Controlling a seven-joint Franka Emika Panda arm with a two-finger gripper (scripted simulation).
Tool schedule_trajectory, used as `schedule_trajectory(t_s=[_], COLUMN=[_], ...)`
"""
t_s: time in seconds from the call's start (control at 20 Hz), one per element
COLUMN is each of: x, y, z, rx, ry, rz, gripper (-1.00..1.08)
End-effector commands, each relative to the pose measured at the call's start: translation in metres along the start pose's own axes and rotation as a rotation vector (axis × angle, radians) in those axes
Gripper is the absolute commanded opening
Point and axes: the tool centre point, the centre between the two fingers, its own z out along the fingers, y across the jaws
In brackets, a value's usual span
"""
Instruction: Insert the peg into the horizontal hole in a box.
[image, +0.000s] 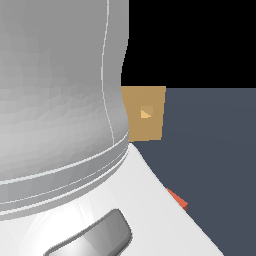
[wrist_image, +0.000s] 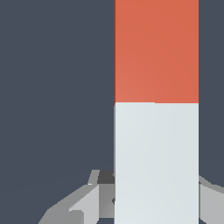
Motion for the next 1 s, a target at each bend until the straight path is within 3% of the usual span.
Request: schedule_trajectory(t_s=[0.0, 0.5, 0.95], x=[0.000, 0.028, 0.105], y=[0.000, 0.004, -0.003], z=[0.000, -0.010, -0.037], rx=[0.000, -0.001, -0.002], ry=[0.000, -0.001, -0.002], rz=[0.000, -0.113, -0.424], gripper=[-1.00, -1.00, -1.00])
